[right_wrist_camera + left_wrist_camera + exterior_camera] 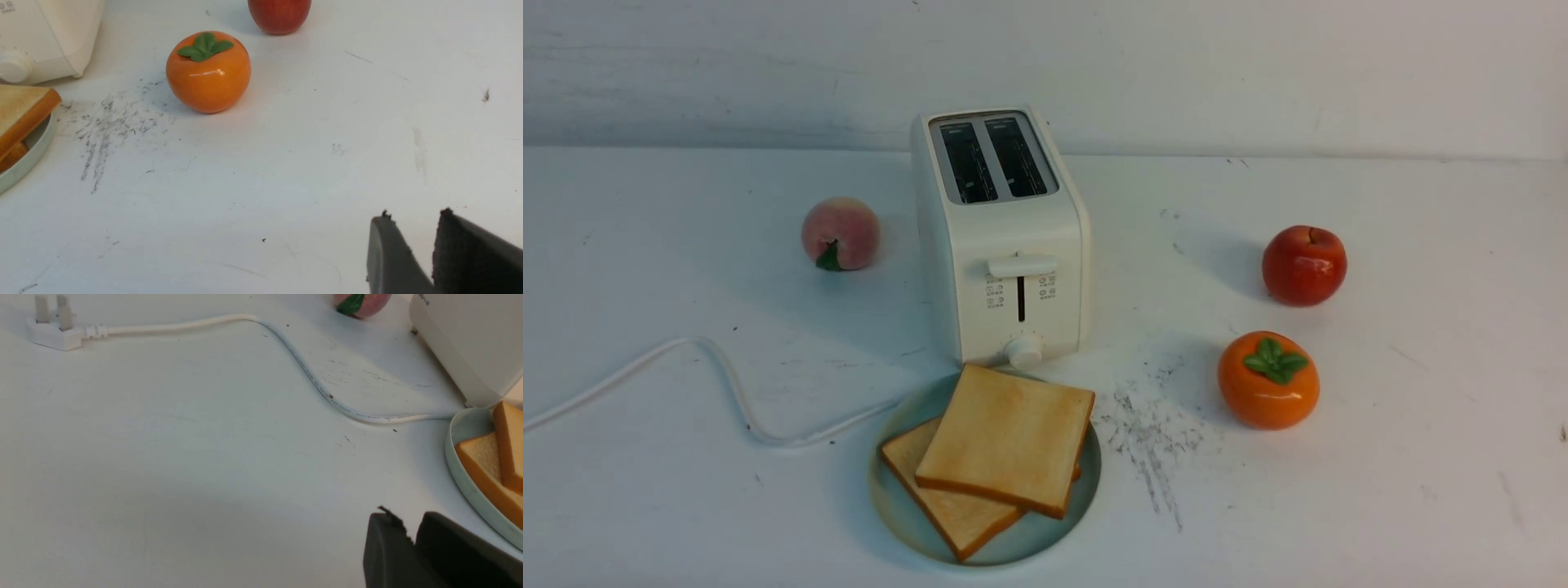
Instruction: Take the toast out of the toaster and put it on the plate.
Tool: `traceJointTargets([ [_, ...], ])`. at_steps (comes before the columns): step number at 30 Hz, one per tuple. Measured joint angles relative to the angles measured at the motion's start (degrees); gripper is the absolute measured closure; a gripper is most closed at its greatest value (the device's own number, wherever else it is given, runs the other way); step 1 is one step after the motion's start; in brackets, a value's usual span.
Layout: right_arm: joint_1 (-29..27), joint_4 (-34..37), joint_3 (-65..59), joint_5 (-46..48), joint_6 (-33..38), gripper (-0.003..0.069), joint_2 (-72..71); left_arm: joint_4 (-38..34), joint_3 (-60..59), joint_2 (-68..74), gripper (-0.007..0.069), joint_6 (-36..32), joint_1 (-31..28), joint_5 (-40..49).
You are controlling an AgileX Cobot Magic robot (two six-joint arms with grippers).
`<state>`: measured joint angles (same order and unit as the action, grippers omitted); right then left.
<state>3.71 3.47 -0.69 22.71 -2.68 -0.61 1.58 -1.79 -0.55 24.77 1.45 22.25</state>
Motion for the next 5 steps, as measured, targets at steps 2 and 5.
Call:
traceJointTargets([
  [2,0.0,0.0,0.0,0.0,0.0,0.0474,0.0,0.0,0.0,0.0,0.0516,0.0,0.0,0.0],
  [5,0.0,0.0,0.0,0.0,0.0,0.0472,0.0,0.0,0.0,0.0,0.0515,0.0,0.0,0.0],
])
